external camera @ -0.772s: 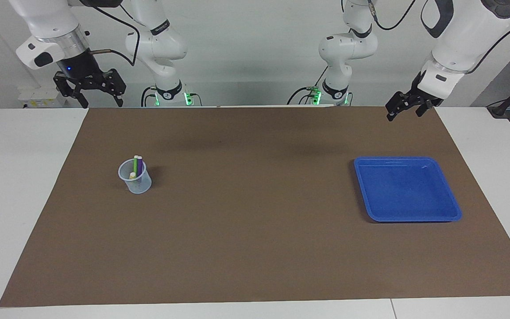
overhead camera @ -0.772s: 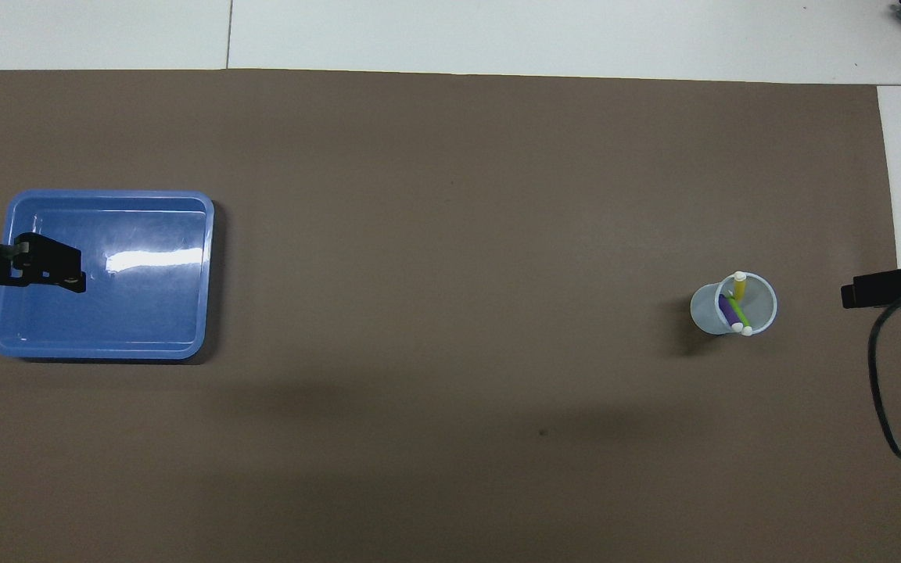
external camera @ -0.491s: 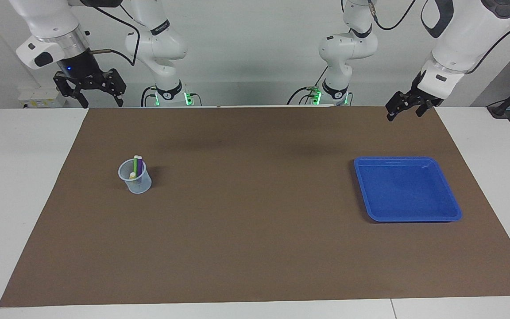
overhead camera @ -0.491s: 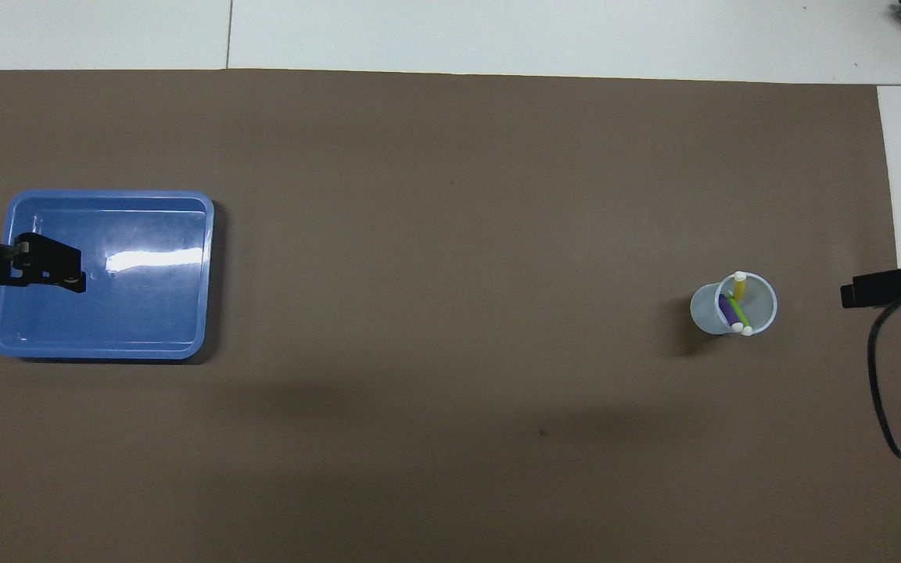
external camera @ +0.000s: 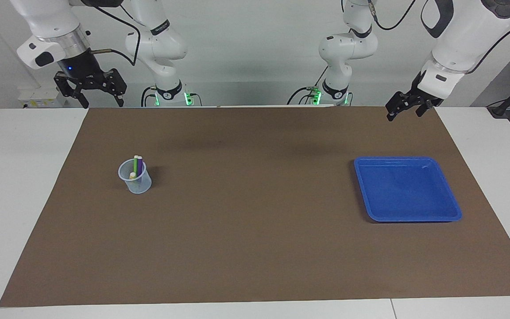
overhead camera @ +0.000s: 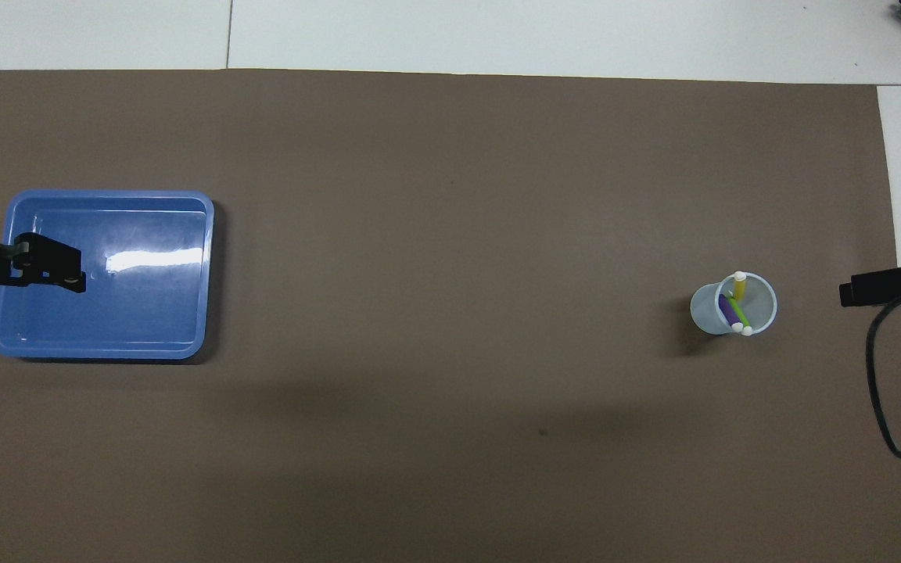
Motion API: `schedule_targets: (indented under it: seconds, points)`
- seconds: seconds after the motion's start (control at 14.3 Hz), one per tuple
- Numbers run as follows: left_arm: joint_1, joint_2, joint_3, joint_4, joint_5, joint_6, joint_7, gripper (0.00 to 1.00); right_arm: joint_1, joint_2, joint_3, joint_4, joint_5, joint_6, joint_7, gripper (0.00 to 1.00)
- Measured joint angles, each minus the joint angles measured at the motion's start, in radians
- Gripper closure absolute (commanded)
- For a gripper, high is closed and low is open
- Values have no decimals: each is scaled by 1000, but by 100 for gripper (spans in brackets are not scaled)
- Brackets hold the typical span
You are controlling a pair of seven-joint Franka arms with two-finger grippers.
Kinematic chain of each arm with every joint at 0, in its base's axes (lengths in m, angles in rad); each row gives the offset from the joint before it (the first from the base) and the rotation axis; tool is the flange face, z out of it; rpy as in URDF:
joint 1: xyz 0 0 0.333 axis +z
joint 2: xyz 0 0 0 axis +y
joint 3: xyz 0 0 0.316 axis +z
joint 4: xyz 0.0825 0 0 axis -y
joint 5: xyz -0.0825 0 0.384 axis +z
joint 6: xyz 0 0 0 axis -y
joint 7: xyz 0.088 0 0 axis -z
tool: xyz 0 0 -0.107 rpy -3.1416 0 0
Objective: Right arm passes pens to left for tray arrangement
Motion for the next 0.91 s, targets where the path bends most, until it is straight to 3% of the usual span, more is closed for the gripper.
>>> schedule_targets:
  seconds: [0.7,0.91]
  points:
    - [0,0,0,0,0,0,0,0,3,4,4,-4,0,6,0,0]
    - [0,0,0,0,0,0,0,0,3,20,4,-29,-15,59,0,0]
